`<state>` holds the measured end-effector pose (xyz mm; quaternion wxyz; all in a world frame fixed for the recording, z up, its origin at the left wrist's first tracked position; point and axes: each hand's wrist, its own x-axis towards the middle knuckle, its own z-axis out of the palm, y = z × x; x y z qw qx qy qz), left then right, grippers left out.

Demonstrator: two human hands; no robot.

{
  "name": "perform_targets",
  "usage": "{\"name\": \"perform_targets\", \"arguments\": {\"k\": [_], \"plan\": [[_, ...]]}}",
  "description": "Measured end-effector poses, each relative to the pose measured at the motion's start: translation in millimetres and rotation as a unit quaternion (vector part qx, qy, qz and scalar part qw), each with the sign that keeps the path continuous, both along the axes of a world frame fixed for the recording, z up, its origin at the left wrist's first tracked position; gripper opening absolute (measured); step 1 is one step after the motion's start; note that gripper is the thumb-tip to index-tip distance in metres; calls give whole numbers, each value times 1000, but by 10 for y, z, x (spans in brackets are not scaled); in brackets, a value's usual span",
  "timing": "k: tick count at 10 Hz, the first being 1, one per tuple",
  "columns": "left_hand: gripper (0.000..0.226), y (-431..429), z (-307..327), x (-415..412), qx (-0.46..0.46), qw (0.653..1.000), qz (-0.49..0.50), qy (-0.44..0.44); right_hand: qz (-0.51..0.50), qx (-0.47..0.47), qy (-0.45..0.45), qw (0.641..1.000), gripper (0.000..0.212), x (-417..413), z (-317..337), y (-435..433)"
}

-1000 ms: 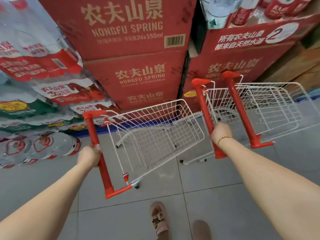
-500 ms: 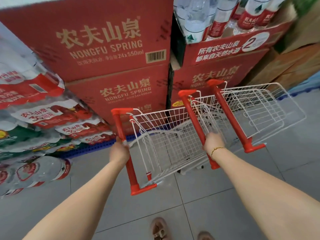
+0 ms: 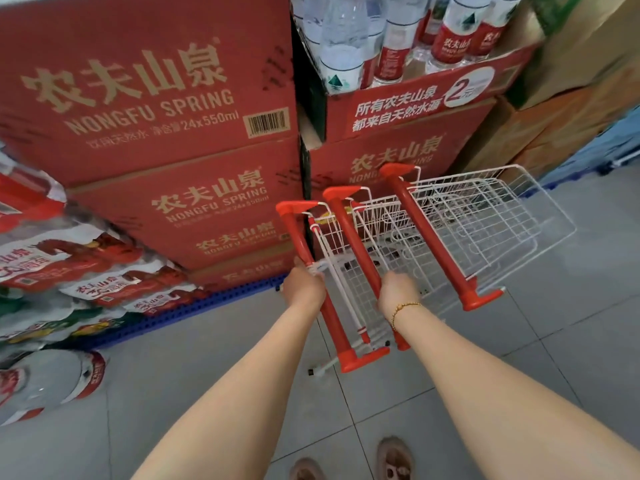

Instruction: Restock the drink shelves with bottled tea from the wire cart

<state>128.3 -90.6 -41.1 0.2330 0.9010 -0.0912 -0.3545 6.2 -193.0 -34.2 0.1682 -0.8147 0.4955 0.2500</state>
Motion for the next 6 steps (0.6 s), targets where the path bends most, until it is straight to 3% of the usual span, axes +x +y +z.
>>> {"name": "perform_targets", "arguments": {"k": [3,4,5,6], "plan": [[50,-157,47,-44,-9,1000,24,13,15,35,-2,999,22,-61,17,-142],[50,-123,220,-85,31,998,2,46,31,53,-2,998,23,-98,101,-112],[34,-53,439,-190,63,990,-19,128,48,65,-12,997,28,-146,217,-40],[16,45,790,-192,35,991,-29,126,40,96,-38,994,33,-106,498,-34]]}}
